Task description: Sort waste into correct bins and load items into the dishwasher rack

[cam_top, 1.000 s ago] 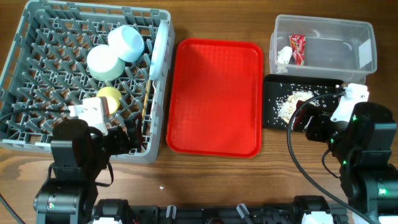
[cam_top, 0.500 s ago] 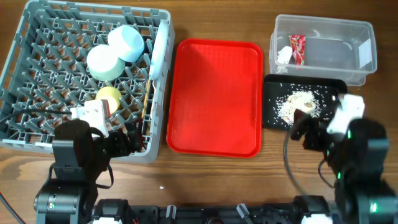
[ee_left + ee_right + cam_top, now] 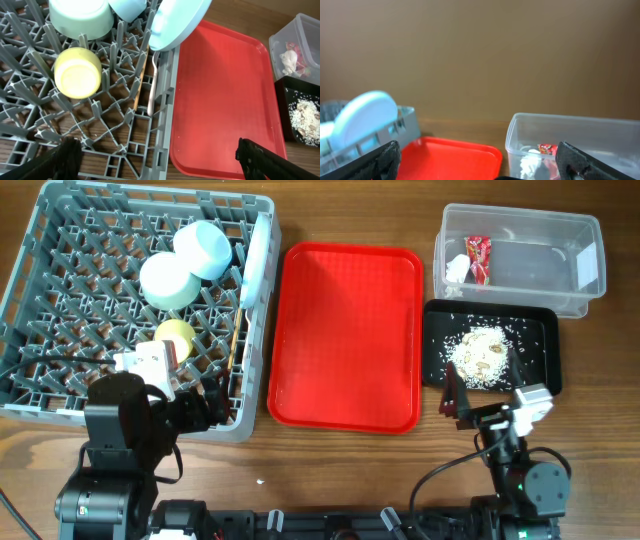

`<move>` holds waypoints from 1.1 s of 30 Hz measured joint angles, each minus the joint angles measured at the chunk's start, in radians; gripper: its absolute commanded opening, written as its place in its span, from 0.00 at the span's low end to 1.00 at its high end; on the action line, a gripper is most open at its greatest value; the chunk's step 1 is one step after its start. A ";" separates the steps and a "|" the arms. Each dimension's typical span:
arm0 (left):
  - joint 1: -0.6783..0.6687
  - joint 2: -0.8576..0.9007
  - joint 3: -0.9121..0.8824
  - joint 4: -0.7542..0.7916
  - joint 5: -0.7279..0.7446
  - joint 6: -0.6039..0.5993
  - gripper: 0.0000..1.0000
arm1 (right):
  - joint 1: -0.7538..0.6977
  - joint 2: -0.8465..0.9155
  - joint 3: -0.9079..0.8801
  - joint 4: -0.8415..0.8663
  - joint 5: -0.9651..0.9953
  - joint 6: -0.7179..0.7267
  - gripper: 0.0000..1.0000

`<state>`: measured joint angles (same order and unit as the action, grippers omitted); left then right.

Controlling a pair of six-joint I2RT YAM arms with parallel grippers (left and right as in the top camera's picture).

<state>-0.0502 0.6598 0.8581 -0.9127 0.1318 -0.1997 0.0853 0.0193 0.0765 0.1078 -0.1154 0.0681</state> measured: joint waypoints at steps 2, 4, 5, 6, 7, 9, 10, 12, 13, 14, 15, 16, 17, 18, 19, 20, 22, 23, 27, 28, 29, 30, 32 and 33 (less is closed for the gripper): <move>0.000 0.000 0.000 0.000 0.000 0.000 1.00 | 0.008 0.000 -0.031 0.002 0.000 -0.077 1.00; 0.000 0.000 0.000 0.000 0.000 0.000 1.00 | 0.009 -0.004 -0.054 -0.091 0.000 -0.105 1.00; 0.000 0.000 0.000 0.000 0.000 0.000 1.00 | 0.009 -0.004 -0.071 -0.109 0.000 -0.116 1.00; 0.000 0.000 0.000 0.000 0.000 0.000 1.00 | 0.009 -0.004 -0.071 -0.107 0.000 -0.122 1.00; 0.000 0.000 0.000 0.000 0.000 0.000 1.00 | 0.010 -0.004 -0.070 -0.106 0.000 -0.124 1.00; 0.000 0.000 0.000 0.000 0.000 0.000 1.00 | 0.010 -0.004 -0.070 -0.106 0.000 -0.127 1.00; 0.000 0.000 0.000 0.000 0.000 0.000 1.00 | 0.010 -0.004 -0.070 -0.106 0.000 -0.127 1.00; 0.000 0.000 0.000 0.000 0.000 0.000 1.00 | 0.010 -0.004 -0.070 -0.106 0.000 -0.127 1.00; 0.000 0.000 0.000 0.000 0.000 0.000 1.00 | 0.010 -0.004 -0.070 -0.106 0.000 -0.127 1.00; 0.000 0.000 0.000 0.000 0.000 0.000 1.00 | 0.010 -0.004 -0.070 -0.106 0.000 -0.127 1.00; 0.000 0.000 0.000 0.000 0.000 0.000 1.00 | 0.010 -0.004 -0.070 -0.106 0.000 -0.127 1.00; 0.000 0.000 0.000 0.000 0.000 0.000 1.00 | 0.010 -0.004 -0.070 -0.106 0.000 -0.127 1.00; 0.000 0.000 0.000 0.000 0.000 0.000 1.00 | 0.010 -0.004 -0.070 -0.106 0.000 -0.127 1.00; 0.000 0.000 0.000 0.000 0.000 0.000 1.00 | 0.010 -0.004 -0.070 -0.106 0.000 -0.127 1.00; 0.000 0.000 0.000 0.000 0.000 0.000 1.00 | 0.010 -0.004 -0.070 -0.106 0.000 -0.127 1.00; 0.000 0.000 0.000 0.000 0.000 0.000 1.00 | 0.010 -0.004 -0.070 -0.106 0.000 -0.127 1.00; 0.000 0.000 0.000 0.000 0.000 0.000 1.00 | 0.010 -0.004 -0.070 -0.106 0.000 -0.127 1.00; 0.000 0.000 0.000 0.000 0.000 0.000 1.00 | 0.010 -0.004 -0.070 -0.106 0.000 -0.127 1.00; 0.000 0.000 0.000 0.000 0.000 0.000 1.00 | 0.010 -0.004 -0.070 -0.106 0.000 -0.127 1.00; 0.000 0.000 0.000 0.000 0.000 0.000 1.00 | 0.010 -0.004 -0.070 -0.106 0.000 -0.127 1.00; 0.000 0.000 0.000 0.000 0.000 0.000 1.00 | 0.010 -0.004 -0.070 -0.106 0.000 -0.127 1.00; 0.000 0.000 0.000 0.000 0.000 0.000 1.00 | 0.010 -0.004 -0.070 -0.106 0.000 -0.127 1.00; 0.000 0.000 0.000 0.000 0.000 0.000 1.00 | 0.010 -0.004 -0.070 -0.106 0.000 -0.127 1.00; 0.000 0.000 0.000 0.000 0.000 0.000 1.00 | 0.010 -0.004 -0.070 -0.106 0.000 -0.127 1.00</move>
<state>-0.0502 0.6601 0.8581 -0.9127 0.1318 -0.1997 0.0948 0.0154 0.0063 0.0013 -0.1154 -0.0586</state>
